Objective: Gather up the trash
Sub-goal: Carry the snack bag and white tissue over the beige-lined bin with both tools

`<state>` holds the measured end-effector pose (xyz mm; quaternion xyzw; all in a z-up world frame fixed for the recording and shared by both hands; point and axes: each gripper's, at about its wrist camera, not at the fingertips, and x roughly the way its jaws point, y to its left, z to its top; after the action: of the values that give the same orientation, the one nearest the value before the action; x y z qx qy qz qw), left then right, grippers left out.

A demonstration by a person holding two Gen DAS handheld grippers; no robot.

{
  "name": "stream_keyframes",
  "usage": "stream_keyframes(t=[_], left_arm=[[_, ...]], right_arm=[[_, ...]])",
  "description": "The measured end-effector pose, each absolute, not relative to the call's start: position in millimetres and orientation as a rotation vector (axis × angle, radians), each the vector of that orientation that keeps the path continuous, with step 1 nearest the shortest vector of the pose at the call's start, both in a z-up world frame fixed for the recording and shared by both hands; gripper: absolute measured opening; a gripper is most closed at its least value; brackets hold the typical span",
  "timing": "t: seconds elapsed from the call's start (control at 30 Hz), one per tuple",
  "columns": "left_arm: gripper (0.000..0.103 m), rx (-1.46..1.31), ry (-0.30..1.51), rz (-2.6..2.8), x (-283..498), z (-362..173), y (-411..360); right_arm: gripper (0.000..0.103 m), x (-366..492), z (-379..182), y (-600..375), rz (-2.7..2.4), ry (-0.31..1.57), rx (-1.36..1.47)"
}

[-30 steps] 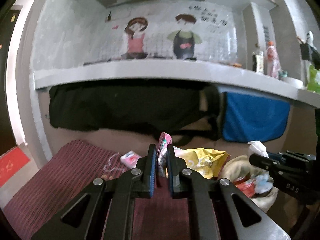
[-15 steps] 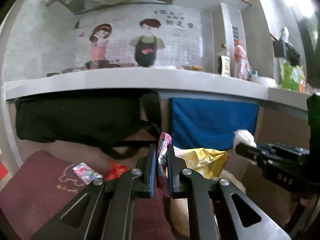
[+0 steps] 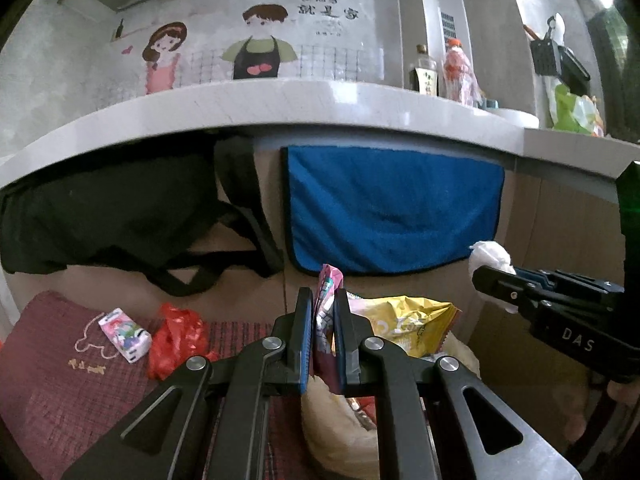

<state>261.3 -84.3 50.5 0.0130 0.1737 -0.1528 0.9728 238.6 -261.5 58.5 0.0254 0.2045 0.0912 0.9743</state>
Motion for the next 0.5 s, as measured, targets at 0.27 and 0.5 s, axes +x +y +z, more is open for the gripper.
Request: stream_keyframes(t=[0.27, 0.5], left_arm=[[0.01, -0.013, 0.404, -0.266, 278.5, 33.5, -86.7], [0.01, -0.039, 0.455, -0.257, 290.4, 15.9, -87.9]], right_arm=[[0.019, 251.5, 36.1, -276.2, 0.175, 0.45, 0.091], [0.02, 264.5, 21.8, -281.9, 0.185, 0.478, 0.105]])
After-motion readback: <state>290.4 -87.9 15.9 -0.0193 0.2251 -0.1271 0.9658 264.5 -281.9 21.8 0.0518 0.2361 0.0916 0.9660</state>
